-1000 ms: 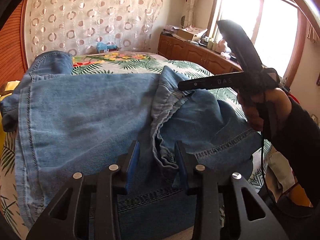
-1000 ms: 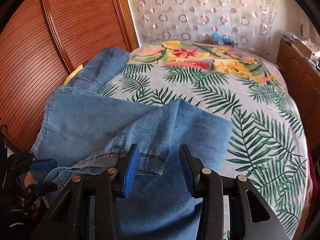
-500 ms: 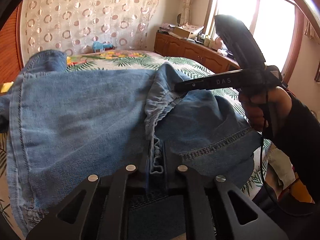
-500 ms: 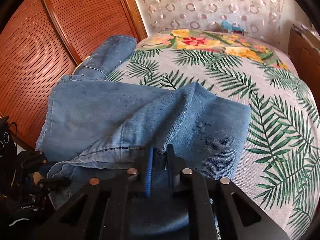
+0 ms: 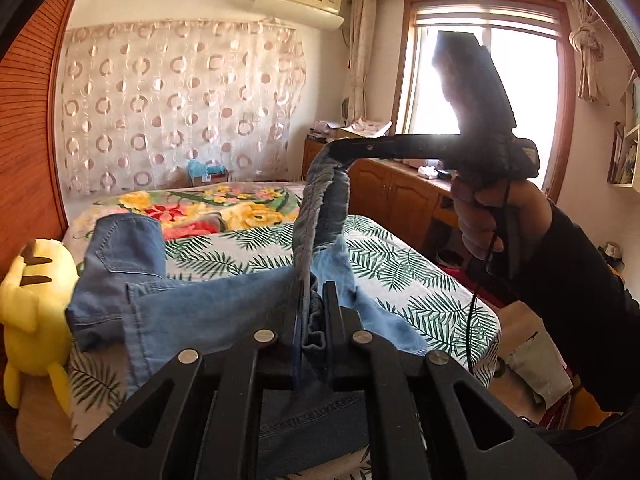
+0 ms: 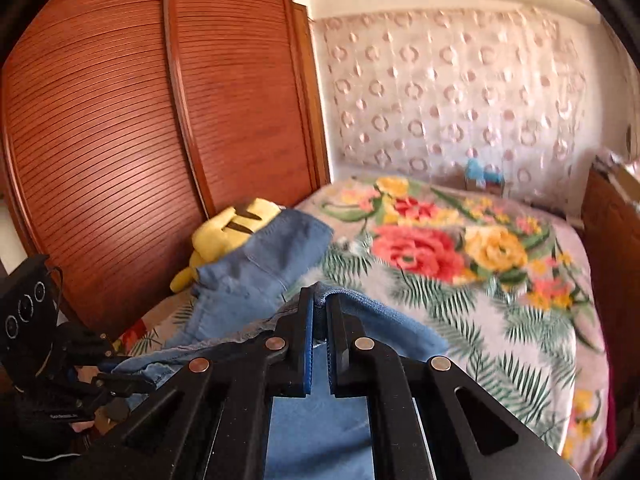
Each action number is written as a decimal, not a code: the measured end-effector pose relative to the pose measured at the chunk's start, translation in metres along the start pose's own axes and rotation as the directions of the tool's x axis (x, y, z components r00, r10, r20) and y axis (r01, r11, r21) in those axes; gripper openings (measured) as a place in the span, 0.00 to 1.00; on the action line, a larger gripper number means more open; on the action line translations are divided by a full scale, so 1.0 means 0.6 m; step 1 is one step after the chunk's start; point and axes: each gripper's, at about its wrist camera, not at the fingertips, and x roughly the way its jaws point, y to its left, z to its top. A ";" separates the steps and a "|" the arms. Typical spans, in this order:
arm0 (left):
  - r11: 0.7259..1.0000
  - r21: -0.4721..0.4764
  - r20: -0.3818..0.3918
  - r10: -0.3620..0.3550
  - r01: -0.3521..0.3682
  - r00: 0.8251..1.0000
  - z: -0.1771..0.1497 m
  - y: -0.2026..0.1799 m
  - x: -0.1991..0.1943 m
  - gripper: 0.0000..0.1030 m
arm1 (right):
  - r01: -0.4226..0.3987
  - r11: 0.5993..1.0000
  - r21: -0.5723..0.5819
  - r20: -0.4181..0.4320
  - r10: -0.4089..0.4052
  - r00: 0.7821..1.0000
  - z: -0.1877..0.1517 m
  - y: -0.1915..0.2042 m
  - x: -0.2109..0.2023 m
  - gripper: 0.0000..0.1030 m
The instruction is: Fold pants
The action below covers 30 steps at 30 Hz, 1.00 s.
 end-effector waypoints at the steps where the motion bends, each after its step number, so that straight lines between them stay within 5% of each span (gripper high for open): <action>1: 1.000 -0.002 0.005 0.012 -0.012 1.000 -0.001 0.004 -0.010 0.09 | -0.005 1.000 -0.018 0.007 0.005 1.000 0.005 0.010 -0.006 0.05; 18: 0.979 -0.163 -0.148 0.099 -0.123 0.984 -0.138 0.088 -0.007 0.09 | -0.189 0.976 -0.104 -0.149 0.173 0.974 0.016 0.138 0.201 0.05; 30: 0.969 -0.201 -0.213 0.101 -0.145 0.972 -0.169 0.112 0.008 0.12 | -0.186 0.979 -0.079 -0.268 0.159 0.950 0.014 0.165 0.308 0.05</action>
